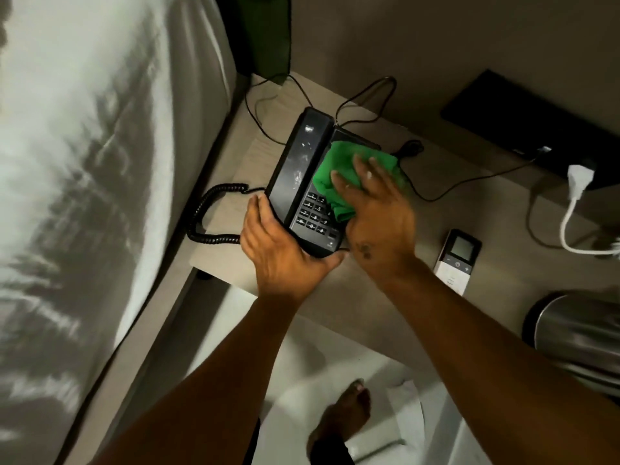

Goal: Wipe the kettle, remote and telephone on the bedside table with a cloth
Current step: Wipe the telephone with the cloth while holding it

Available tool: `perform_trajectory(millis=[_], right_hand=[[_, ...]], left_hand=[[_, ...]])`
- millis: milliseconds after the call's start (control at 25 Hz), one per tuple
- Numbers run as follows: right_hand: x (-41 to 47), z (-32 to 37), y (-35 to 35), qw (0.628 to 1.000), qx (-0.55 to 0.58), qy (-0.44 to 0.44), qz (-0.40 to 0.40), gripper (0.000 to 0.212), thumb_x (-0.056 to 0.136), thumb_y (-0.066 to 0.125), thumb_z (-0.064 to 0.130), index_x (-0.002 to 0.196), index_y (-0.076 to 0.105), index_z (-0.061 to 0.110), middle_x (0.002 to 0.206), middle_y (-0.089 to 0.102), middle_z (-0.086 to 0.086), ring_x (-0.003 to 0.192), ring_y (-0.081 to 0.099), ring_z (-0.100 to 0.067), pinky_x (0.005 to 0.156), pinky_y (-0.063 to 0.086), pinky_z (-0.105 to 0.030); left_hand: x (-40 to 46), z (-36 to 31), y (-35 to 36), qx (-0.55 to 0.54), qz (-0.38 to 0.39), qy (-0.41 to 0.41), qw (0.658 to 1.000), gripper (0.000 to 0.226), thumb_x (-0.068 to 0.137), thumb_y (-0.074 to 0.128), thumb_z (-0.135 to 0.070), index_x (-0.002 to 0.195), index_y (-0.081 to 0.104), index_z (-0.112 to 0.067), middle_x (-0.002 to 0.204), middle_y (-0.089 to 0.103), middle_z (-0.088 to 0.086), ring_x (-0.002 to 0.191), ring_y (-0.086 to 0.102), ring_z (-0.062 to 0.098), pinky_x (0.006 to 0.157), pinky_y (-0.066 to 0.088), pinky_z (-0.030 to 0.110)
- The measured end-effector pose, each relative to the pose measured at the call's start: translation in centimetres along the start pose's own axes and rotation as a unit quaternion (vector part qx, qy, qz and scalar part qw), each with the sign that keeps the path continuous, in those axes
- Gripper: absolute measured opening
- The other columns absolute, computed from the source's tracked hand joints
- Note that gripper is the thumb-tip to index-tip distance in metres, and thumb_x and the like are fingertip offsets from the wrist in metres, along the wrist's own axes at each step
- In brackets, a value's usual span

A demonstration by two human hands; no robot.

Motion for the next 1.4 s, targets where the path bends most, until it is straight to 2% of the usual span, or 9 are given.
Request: perform_trajectory(millis=[200, 400, 640, 760, 840, 1000, 1160, 1320, 1400], right_hand=[[-3.8, 3.0, 3.1, 0.982, -0.113, -0.141, 0.058, 0.054, 0.079, 0.059, 0.021, 0.132, 0.052, 0.022, 0.145, 0.045, -0.017, 0.136, 0.035, -0.041, 0.11, 0.03, -0.058], [5.7, -1.9, 0.0, 0.995, -0.045, 0.077, 0.038, 0.076, 0.08, 0.051, -0.009, 0.14, 0.037, 0.035, 0.158, 0.023, -0.001, 0.146, 0.012, -0.029, 0.112, 0.034, -0.046], [-4.7, 3.2, 3.2, 0.995, -0.067, -0.041, 0.064, 0.049, 0.083, 0.052, 0.026, 0.132, 0.051, 0.027, 0.148, 0.041, -0.008, 0.139, 0.029, -0.036, 0.108, 0.033, -0.051], [2.7, -0.6, 1.7, 0.996, -0.081, 0.03, 0.034, 0.068, 0.083, 0.057, 0.007, 0.14, 0.036, 0.036, 0.157, 0.024, -0.002, 0.145, 0.016, -0.032, 0.107, 0.037, -0.046], [7.5, -2.7, 0.0, 0.994, -0.074, 0.076, 0.034, 0.067, 0.081, 0.058, 0.001, 0.138, 0.041, 0.033, 0.152, 0.034, -0.009, 0.139, 0.03, -0.036, 0.098, 0.046, -0.045], [3.3, -0.8, 1.2, 0.994, -0.097, 0.041, 0.039, 0.072, 0.08, 0.062, 0.001, 0.14, 0.037, 0.033, 0.156, 0.029, -0.004, 0.143, 0.021, -0.033, 0.103, 0.042, -0.046], [-5.6, 3.5, 3.1, 0.993, -0.076, -0.086, 0.017, 0.057, 0.07, 0.076, 0.009, 0.124, 0.06, 0.02, 0.138, 0.053, -0.013, 0.13, 0.043, -0.041, 0.1, 0.043, -0.057], [1.4, -0.6, 1.6, 0.995, -0.103, 0.009, 0.007, 0.072, 0.077, 0.066, 0.001, 0.138, 0.041, 0.03, 0.153, 0.033, -0.006, 0.142, 0.024, -0.034, 0.102, 0.043, -0.048], [6.5, -2.0, 0.4, 0.994, -0.102, 0.048, 0.002, 0.067, 0.08, 0.062, 0.002, 0.138, 0.041, 0.027, 0.151, 0.036, -0.012, 0.138, 0.032, -0.038, 0.095, 0.047, -0.049]], left_hand=[[-0.2, 0.6, 0.0, -0.026, -0.055, 0.023, 0.998, 0.121, 0.07, 0.058, -0.079, 0.154, 0.021, 0.0, 0.154, 0.036, 0.022, 0.144, 0.033, 0.038, 0.116, 0.029, 0.06], [0.3, 1.1, 0.8, 0.024, -0.042, 0.016, 0.999, 0.143, 0.047, 0.072, -0.082, 0.153, 0.022, 0.0, 0.153, 0.035, 0.018, 0.143, 0.034, 0.035, 0.116, 0.028, 0.053], [0.2, 0.8, 0.2, 0.0, -0.06, 0.028, 0.998, 0.112, 0.081, 0.036, -0.085, 0.149, 0.022, 0.002, 0.151, 0.042, 0.026, 0.14, 0.037, 0.038, 0.114, 0.034, 0.06], [0.2, 0.8, 0.5, 0.024, -0.039, 0.022, 0.999, 0.135, 0.059, 0.064, -0.087, 0.15, 0.022, 0.002, 0.151, 0.04, 0.025, 0.14, 0.036, 0.038, 0.115, 0.03, 0.056], [0.2, 0.8, 0.6, 0.035, -0.03, 0.018, 0.999, 0.141, 0.047, 0.075, -0.079, 0.151, 0.021, 0.001, 0.151, 0.039, 0.023, 0.14, 0.035, 0.038, 0.115, 0.03, 0.057], [0.3, 0.7, 0.4, 0.03, -0.017, 0.009, 0.999, 0.139, 0.051, 0.073, -0.08, 0.151, 0.022, 0.002, 0.152, 0.04, 0.024, 0.141, 0.037, 0.039, 0.116, 0.031, 0.057], [0.2, 0.8, 0.3, 0.019, -0.035, 0.012, 0.999, 0.115, 0.073, 0.057, -0.076, 0.149, 0.021, 0.002, 0.151, 0.042, 0.027, 0.14, 0.039, 0.039, 0.113, 0.036, 0.061], [0.2, 1.1, 0.8, 0.029, -0.021, 0.008, 0.999, 0.138, 0.053, 0.068, -0.084, 0.151, 0.02, 0.001, 0.152, 0.038, 0.022, 0.141, 0.034, 0.036, 0.116, 0.028, 0.055], [0.2, 1.0, 0.8, 0.03, -0.019, 0.008, 0.999, 0.141, 0.049, 0.07, -0.082, 0.151, 0.019, 0.0, 0.152, 0.036, 0.021, 0.142, 0.033, 0.036, 0.116, 0.03, 0.057]])
Point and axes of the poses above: each hand's wrist, its own x-axis towards the middle knuckle, its own y-axis out of the palm, z = x × y, the point moved 10 cm from there along x, towards the middle knuckle
